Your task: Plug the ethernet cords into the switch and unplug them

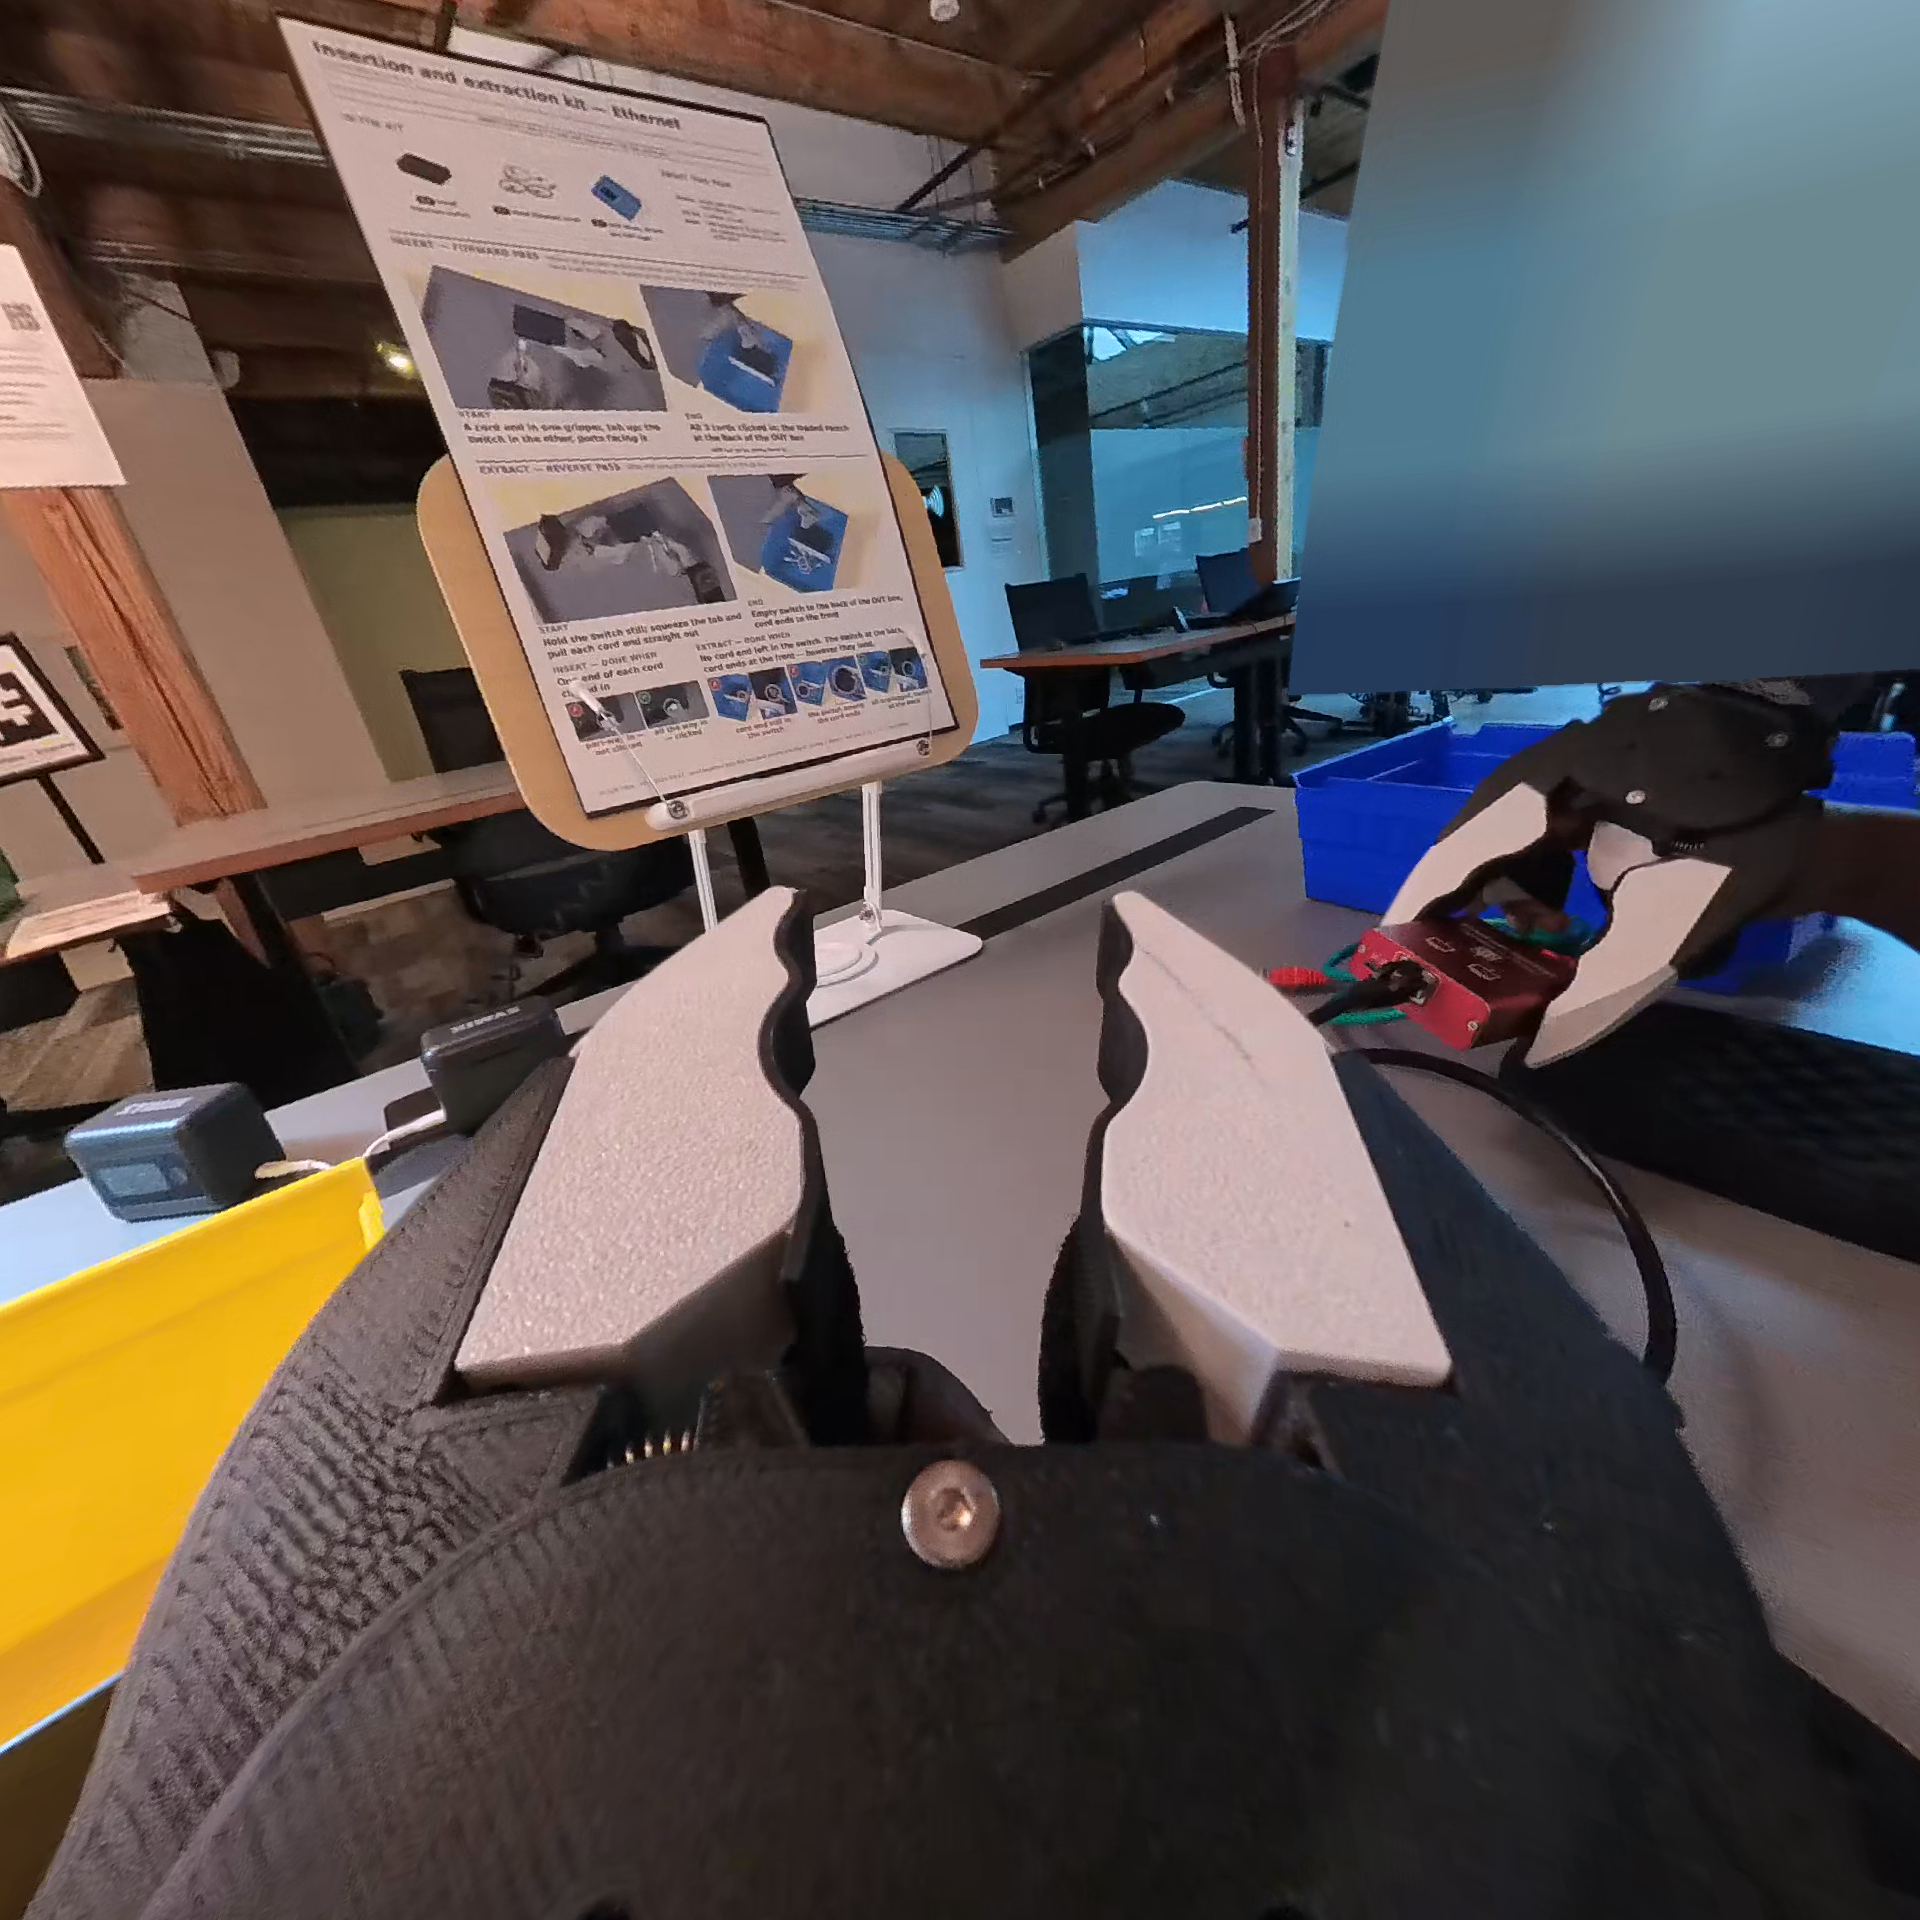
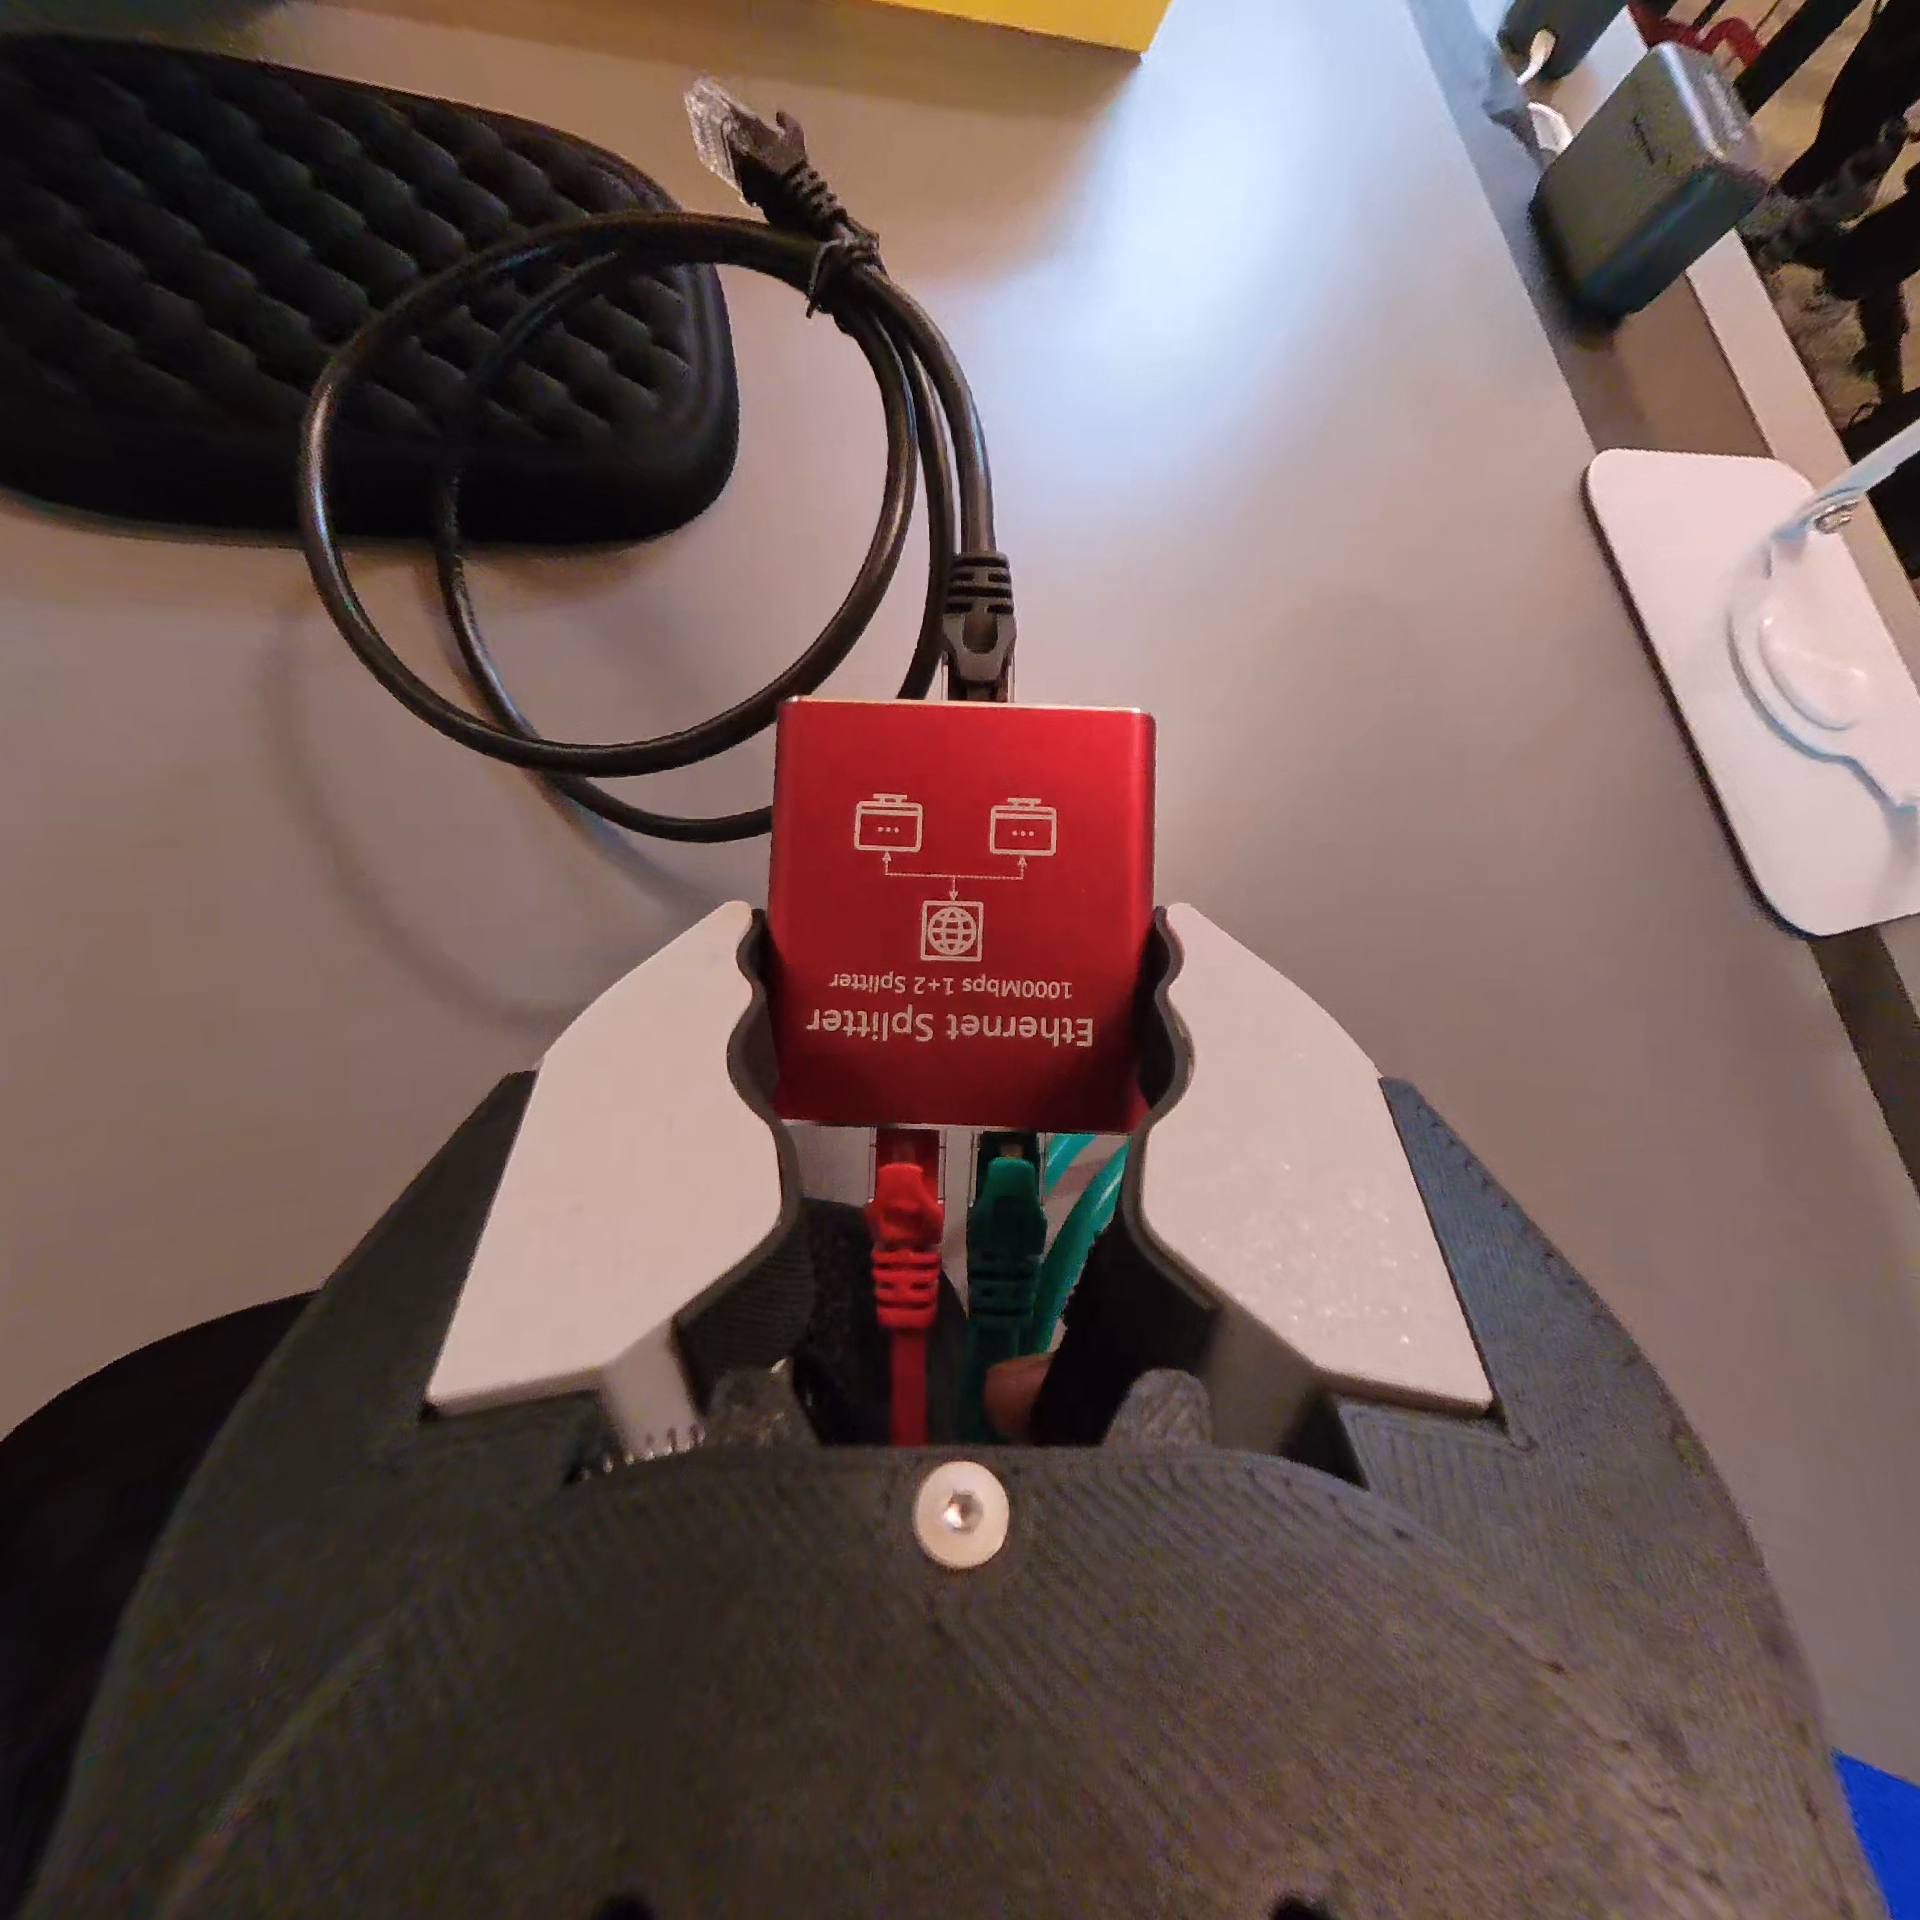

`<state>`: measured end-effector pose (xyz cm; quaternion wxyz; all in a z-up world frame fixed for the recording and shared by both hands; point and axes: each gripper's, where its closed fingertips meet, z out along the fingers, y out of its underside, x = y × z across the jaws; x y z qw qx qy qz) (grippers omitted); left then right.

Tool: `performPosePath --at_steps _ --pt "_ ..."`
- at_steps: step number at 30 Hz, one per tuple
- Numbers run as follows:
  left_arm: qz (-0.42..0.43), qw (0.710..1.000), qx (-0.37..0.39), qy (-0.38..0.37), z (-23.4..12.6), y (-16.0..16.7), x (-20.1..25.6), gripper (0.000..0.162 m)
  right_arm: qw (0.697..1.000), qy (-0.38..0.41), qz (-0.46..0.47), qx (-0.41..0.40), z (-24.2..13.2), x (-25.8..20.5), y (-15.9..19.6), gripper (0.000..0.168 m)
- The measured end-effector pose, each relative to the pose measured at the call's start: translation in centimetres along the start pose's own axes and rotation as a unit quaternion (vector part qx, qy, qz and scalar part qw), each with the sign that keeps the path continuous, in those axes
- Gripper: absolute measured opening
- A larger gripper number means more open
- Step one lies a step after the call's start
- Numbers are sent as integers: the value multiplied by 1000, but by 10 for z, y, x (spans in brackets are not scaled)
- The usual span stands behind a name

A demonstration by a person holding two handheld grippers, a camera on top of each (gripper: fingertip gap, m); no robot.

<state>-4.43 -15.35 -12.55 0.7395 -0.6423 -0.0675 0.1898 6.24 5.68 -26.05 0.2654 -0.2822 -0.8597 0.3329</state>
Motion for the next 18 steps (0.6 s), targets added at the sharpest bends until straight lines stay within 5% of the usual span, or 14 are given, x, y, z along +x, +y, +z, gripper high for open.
performPosePath --at_steps 9,18 --pt "30 999 -19 39 14 11 25 50 988 136 -67 29 -39 32 -34 69" --pt "7 994 -40 106 44 50 75 49 913 397 -70 63 -171 107 -61 69"
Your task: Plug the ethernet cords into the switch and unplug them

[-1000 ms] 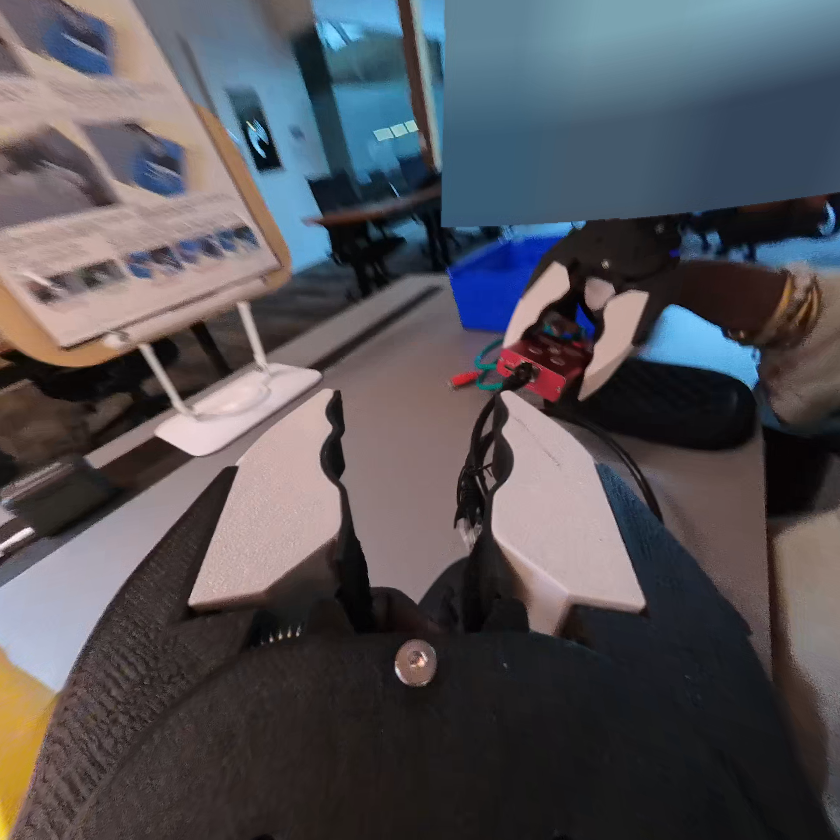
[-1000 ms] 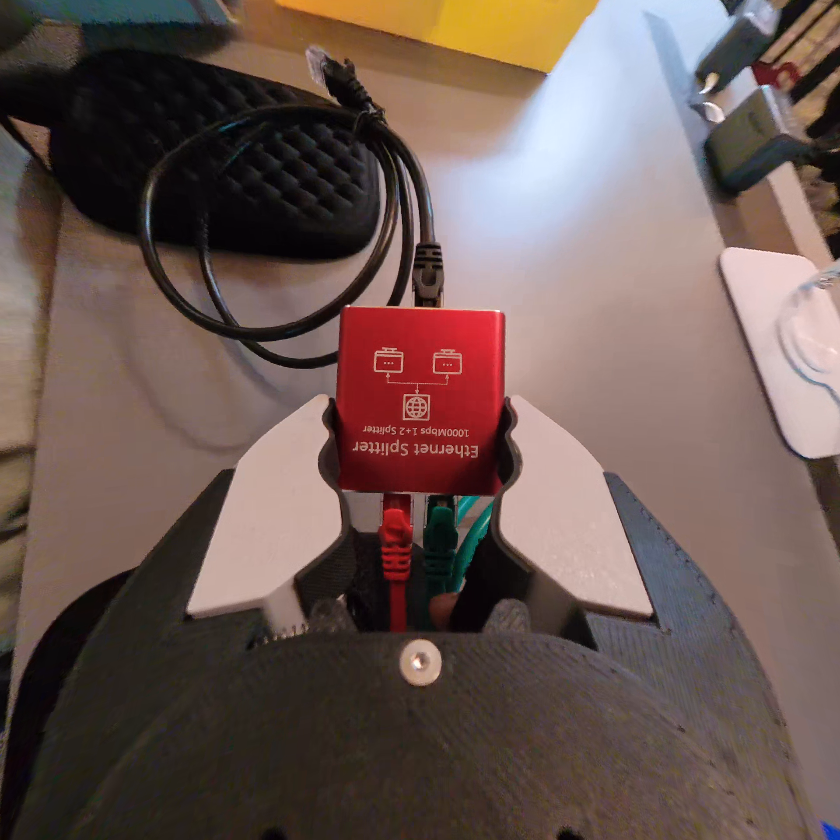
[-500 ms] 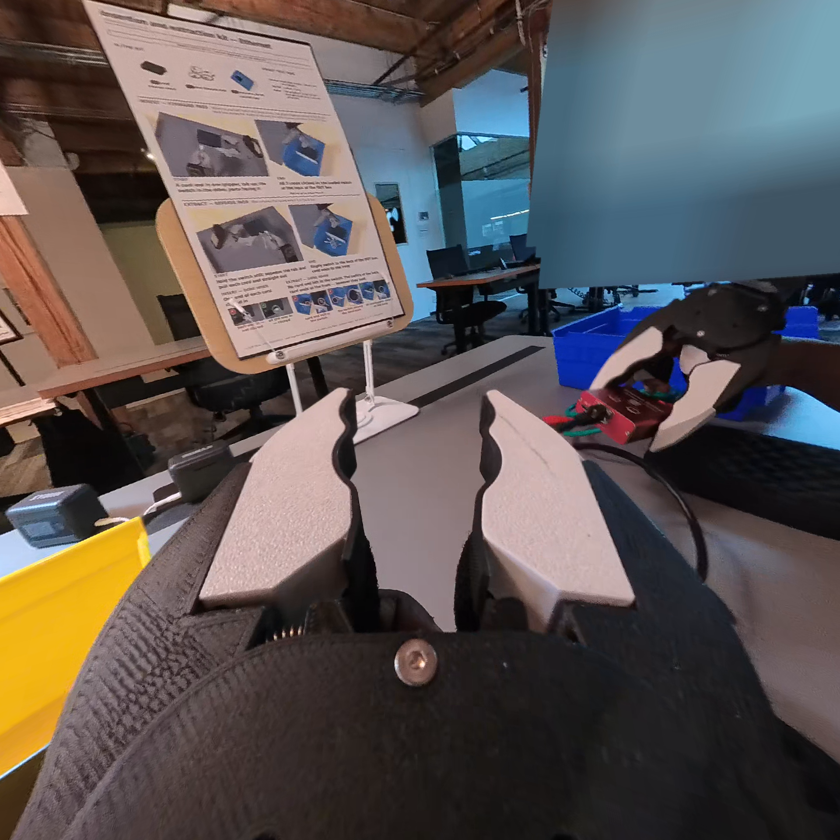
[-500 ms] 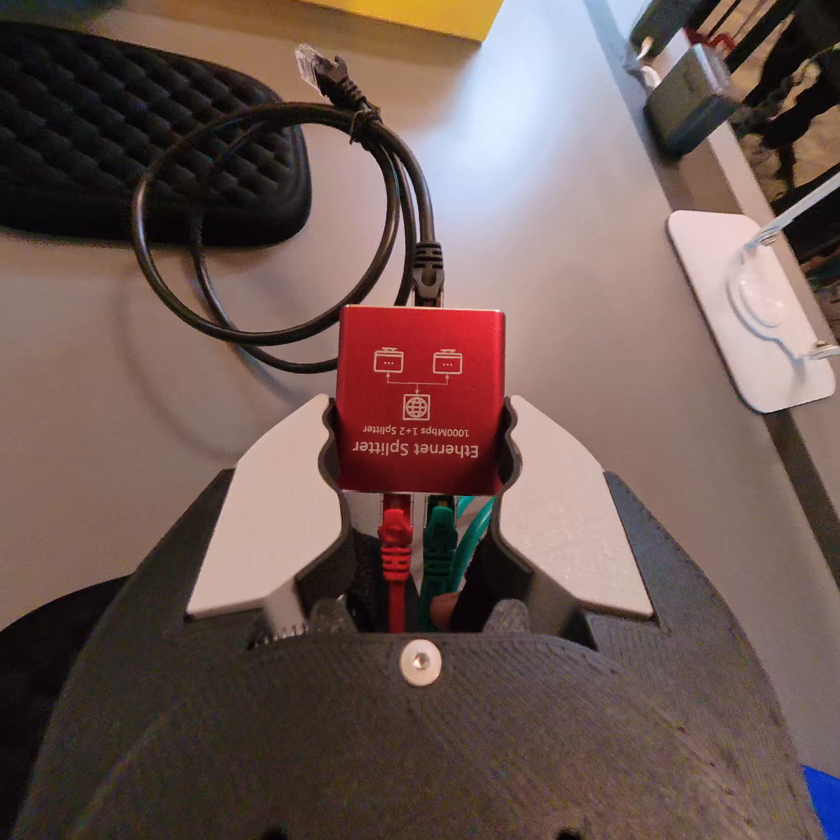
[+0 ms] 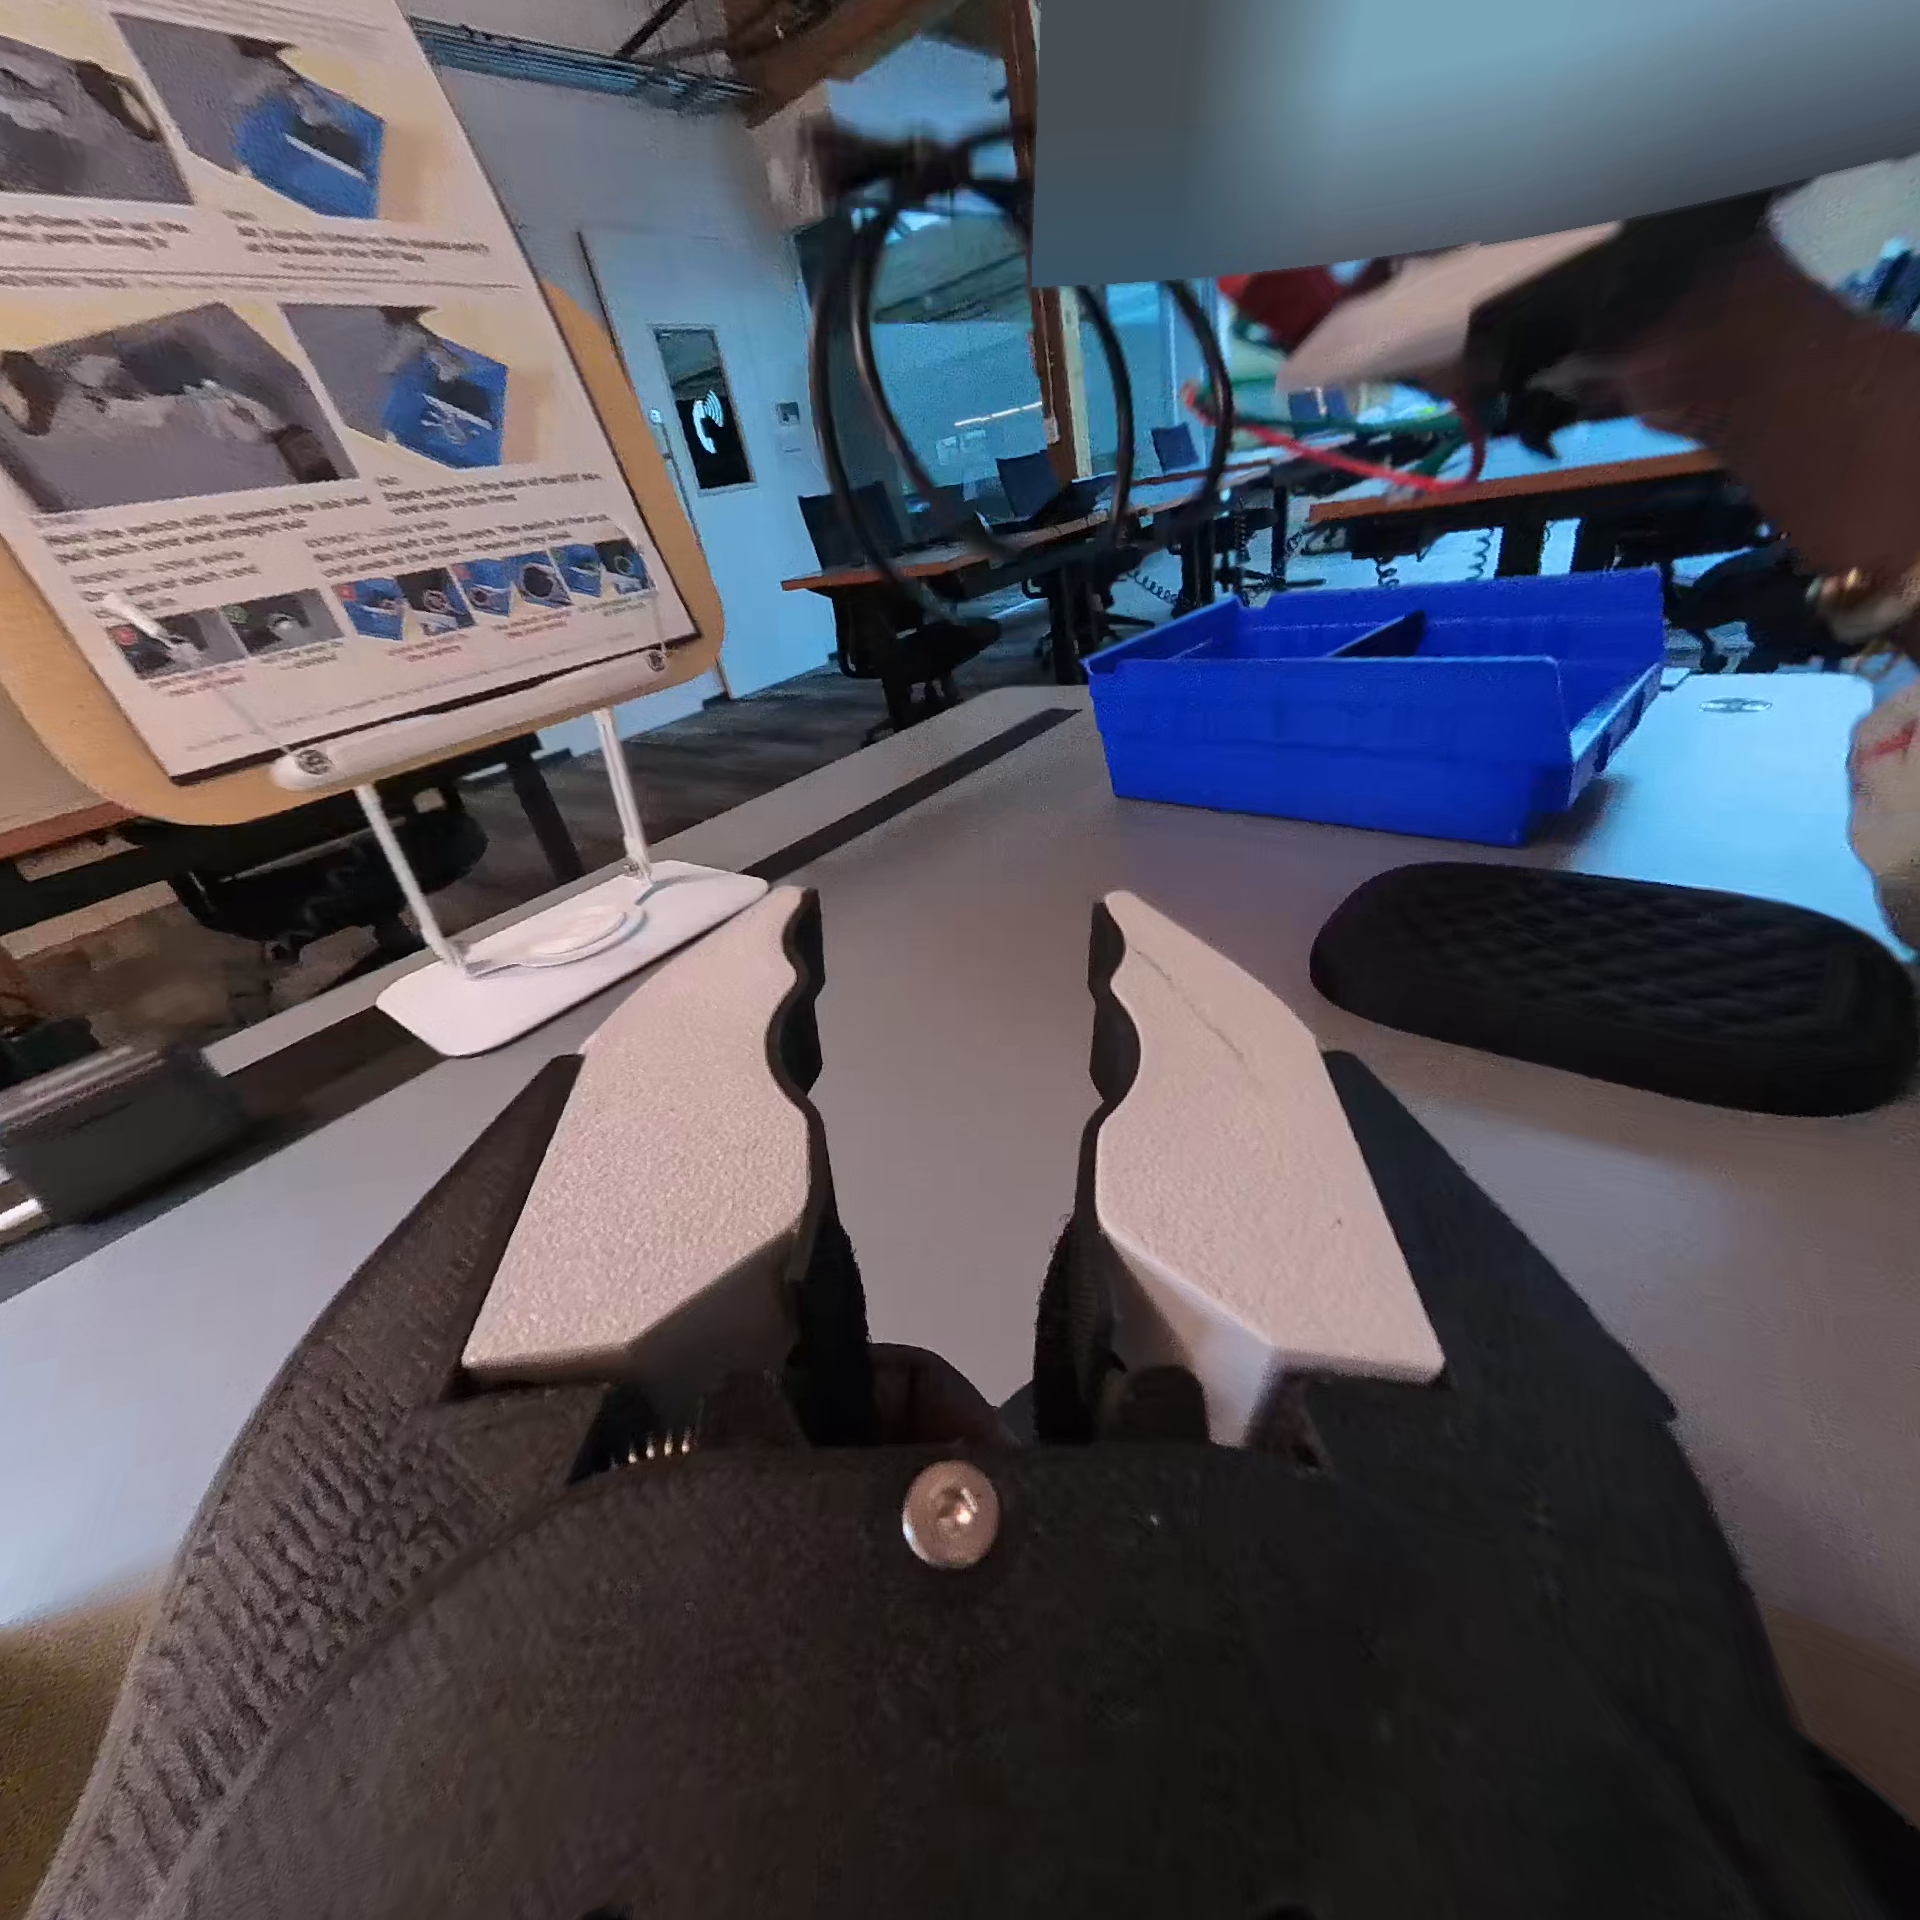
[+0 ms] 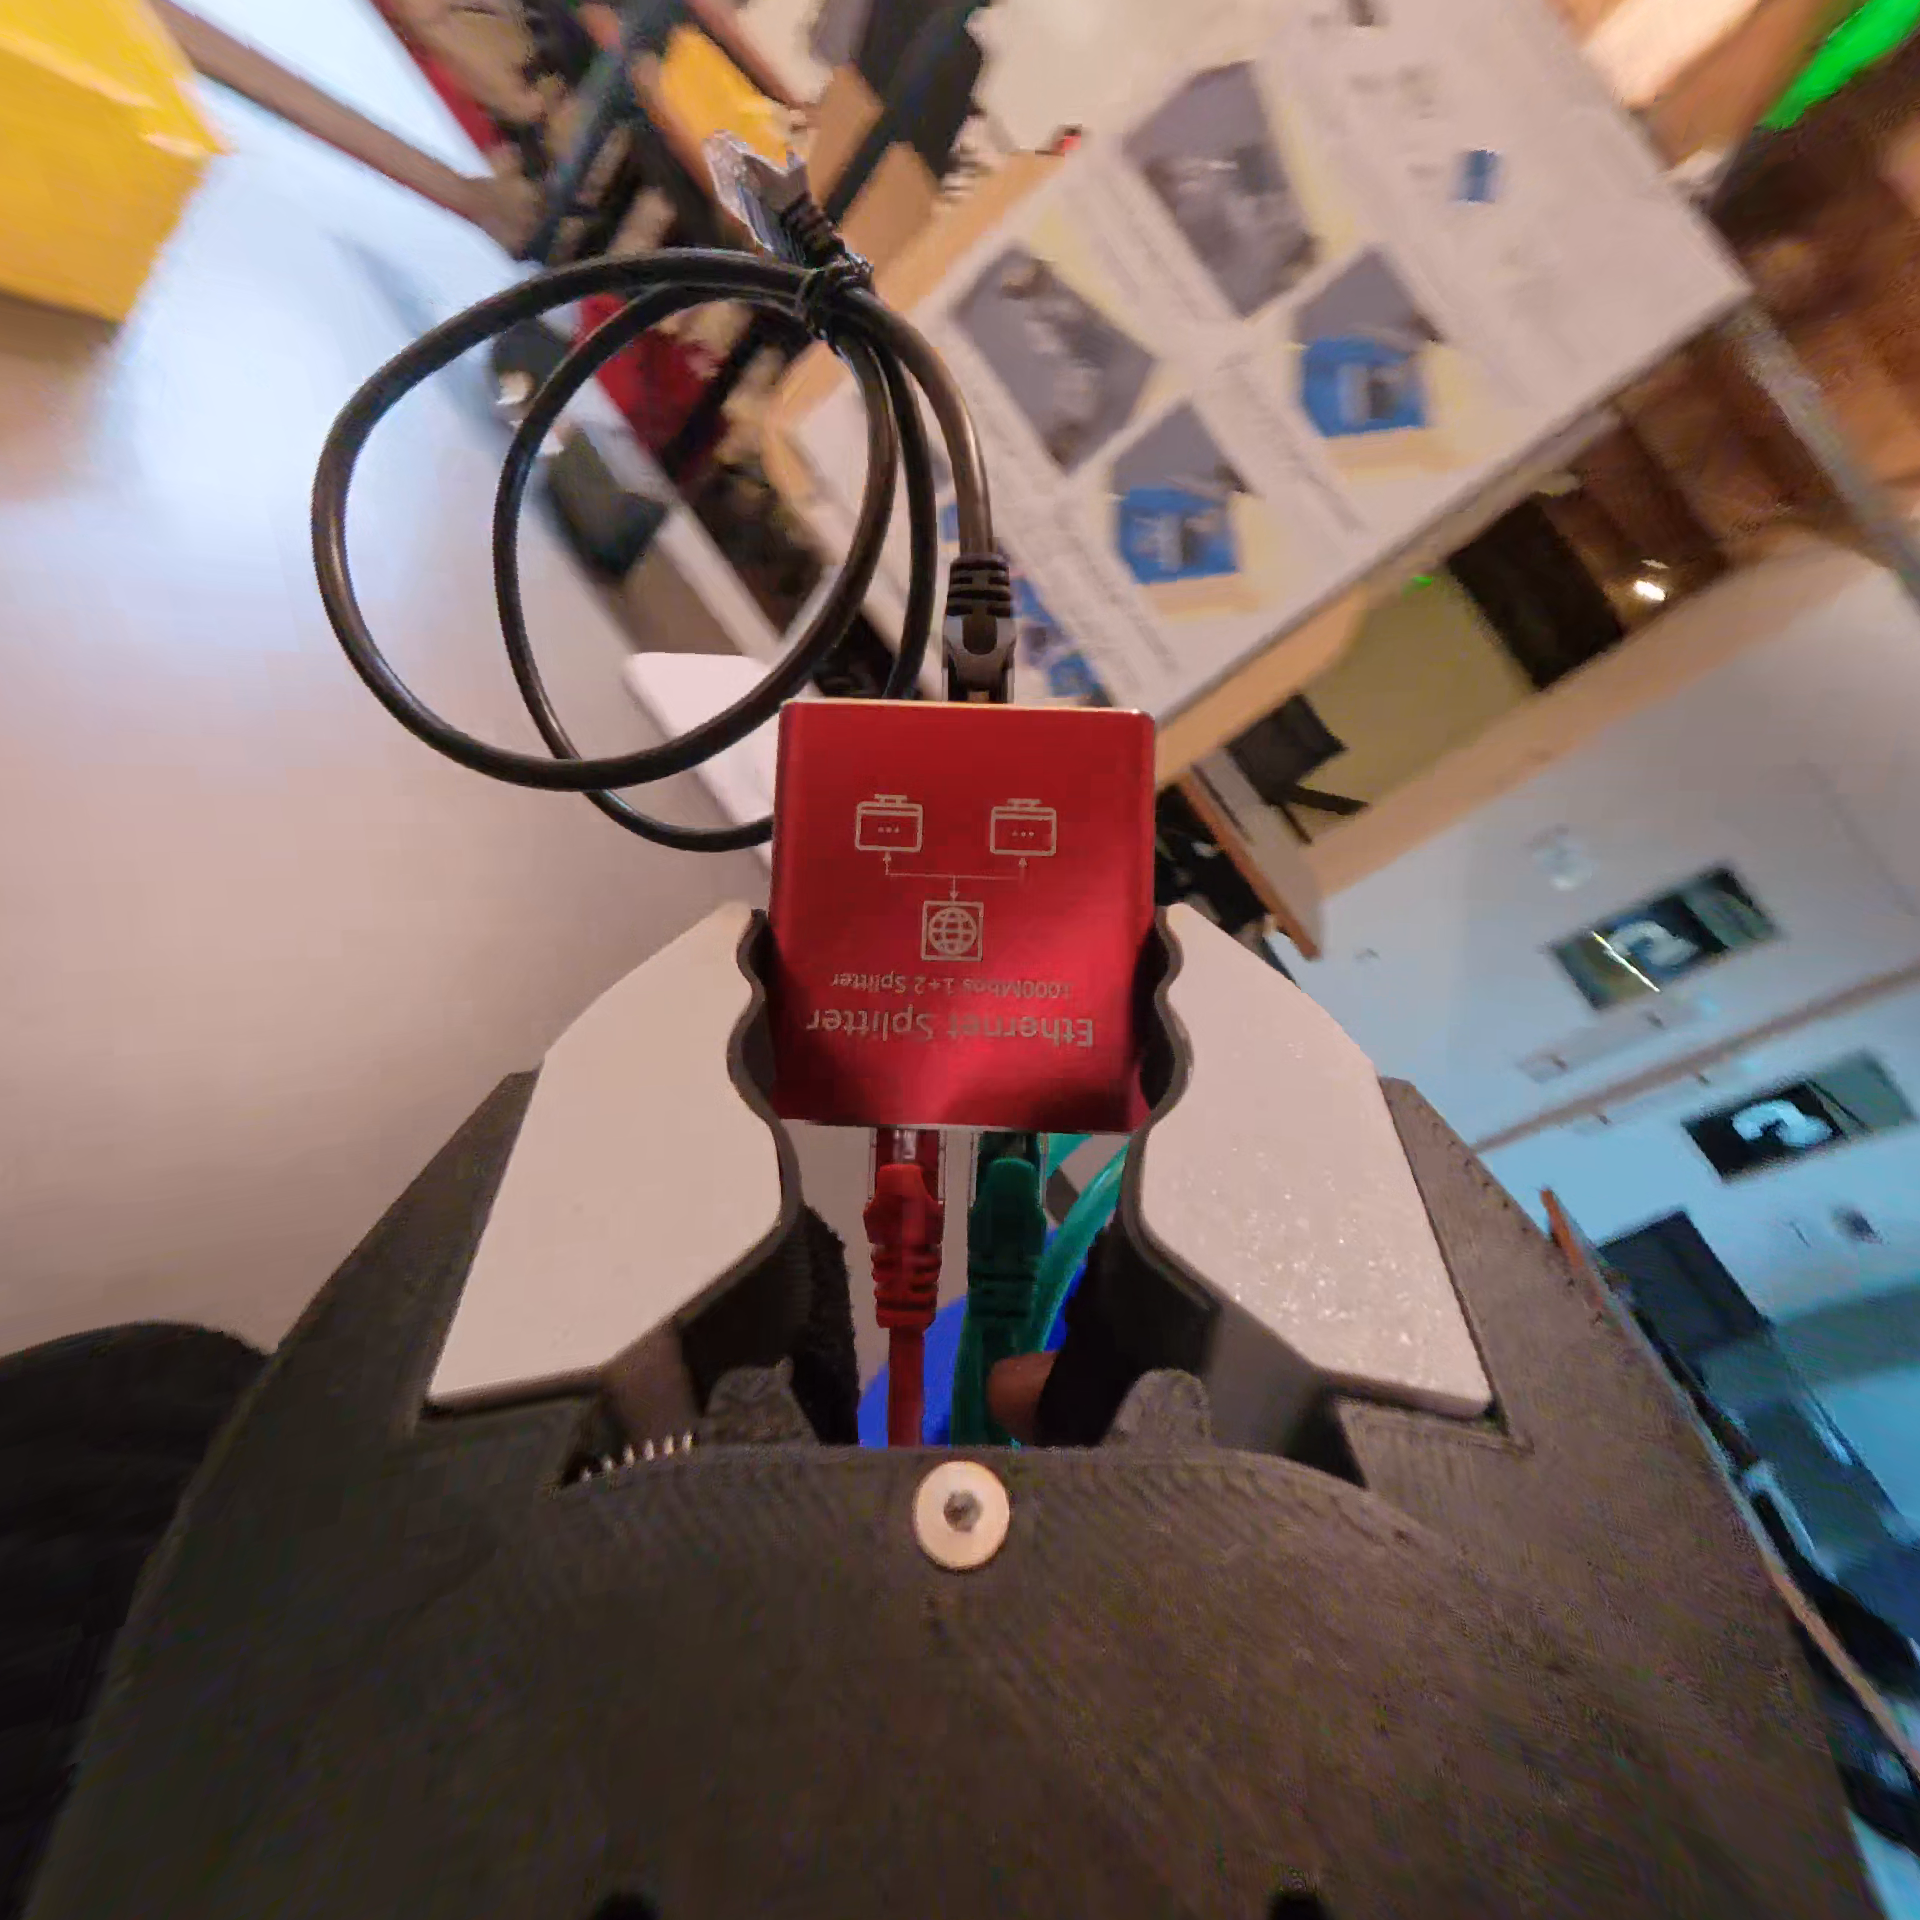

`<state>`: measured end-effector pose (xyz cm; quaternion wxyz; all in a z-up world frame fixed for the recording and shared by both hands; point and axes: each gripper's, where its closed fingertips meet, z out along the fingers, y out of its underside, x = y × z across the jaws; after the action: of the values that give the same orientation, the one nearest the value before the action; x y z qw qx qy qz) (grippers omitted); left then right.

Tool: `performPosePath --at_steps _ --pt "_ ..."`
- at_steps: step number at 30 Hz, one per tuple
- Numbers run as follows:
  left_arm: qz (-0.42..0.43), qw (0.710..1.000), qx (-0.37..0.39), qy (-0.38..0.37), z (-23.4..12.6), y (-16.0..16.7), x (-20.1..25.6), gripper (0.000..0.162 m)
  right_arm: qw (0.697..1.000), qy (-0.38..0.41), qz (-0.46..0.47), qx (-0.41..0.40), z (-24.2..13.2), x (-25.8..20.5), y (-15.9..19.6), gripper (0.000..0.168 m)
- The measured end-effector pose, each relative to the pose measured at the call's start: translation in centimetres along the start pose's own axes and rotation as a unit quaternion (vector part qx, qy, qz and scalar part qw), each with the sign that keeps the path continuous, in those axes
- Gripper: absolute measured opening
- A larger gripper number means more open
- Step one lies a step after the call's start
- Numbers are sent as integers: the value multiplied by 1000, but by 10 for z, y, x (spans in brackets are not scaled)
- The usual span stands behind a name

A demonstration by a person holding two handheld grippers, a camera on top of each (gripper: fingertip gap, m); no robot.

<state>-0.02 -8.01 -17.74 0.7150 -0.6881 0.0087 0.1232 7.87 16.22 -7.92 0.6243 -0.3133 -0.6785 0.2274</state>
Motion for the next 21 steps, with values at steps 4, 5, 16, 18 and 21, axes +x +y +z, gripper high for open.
performPosePath --at_steps 4,5,16,18,21 --pt "-5 1000 16 11 15 14 14 49 996 84 30 13 -27 63 12 69" --pt "-3 1000 22 12 18 17 17 49 995 98 29 18 -32 76 18 68" --pt "38 998 42 3 22 22 21 45 984 163 -76 -19 -35 130 147 69" --pt "46 998 36 5 24 23 23 45 982 179 -54 -12 -37 131 161 69" --pt "67 997 27 10 26 26 28 45 974 217 14 56 -53 137 150 68"
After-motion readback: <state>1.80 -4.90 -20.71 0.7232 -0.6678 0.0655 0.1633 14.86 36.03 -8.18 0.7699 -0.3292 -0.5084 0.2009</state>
